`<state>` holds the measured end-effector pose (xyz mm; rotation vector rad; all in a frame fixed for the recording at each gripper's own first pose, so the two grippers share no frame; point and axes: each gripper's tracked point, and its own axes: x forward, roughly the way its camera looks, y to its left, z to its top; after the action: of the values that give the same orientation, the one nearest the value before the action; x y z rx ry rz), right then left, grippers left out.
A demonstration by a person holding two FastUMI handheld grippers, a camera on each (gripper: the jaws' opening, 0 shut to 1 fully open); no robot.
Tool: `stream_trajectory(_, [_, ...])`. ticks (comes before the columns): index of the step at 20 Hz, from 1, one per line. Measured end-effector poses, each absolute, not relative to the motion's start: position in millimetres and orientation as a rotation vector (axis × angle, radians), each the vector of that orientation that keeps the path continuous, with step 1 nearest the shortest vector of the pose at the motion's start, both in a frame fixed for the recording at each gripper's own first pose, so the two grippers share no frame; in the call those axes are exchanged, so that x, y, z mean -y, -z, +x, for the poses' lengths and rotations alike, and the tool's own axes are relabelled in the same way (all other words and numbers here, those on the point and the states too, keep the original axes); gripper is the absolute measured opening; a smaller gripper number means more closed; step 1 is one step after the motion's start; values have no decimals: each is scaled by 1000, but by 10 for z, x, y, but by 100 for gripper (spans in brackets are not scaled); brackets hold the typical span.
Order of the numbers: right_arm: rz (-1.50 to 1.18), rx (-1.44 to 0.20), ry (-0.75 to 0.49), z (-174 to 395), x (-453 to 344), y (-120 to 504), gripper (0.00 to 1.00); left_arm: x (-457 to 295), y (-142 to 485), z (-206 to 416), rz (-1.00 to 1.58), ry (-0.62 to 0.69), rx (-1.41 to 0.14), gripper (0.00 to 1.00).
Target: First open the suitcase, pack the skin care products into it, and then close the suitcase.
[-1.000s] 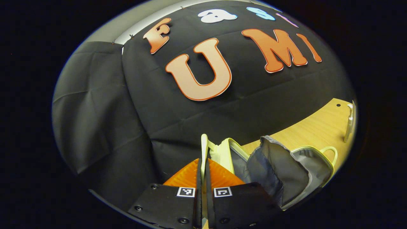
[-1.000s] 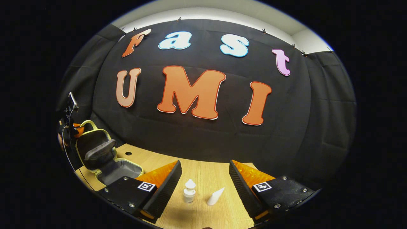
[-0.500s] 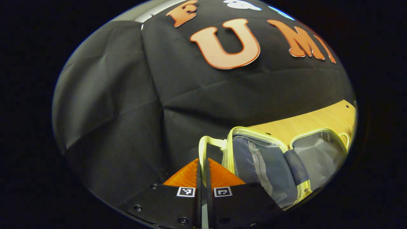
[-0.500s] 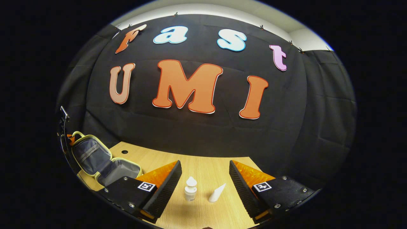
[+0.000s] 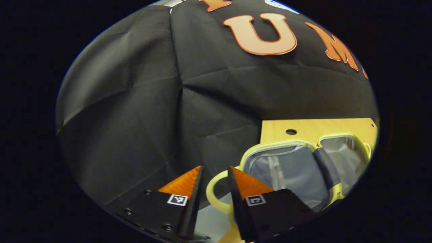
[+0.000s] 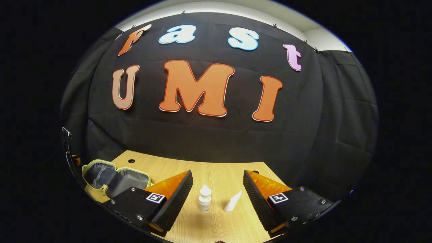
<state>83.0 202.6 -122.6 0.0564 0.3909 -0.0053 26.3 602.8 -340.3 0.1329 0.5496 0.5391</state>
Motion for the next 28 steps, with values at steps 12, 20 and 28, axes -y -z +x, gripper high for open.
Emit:
stream_trajectory(12, [56, -335, -67, 1034, -1561, 1400, 96, -4205, 1761, 699, 132, -399, -280, 99])
stream_trajectory(20, [71, -275, -118, 1226, -1210, 1586, 96, -2504, 1342, 1005, 118, -259, -160, 99])
stream_trajectory(28, [87, -275, -171, 1283, -1152, 1844, 96, -1069, 1377, 1268, 78, -62, -130, 99])
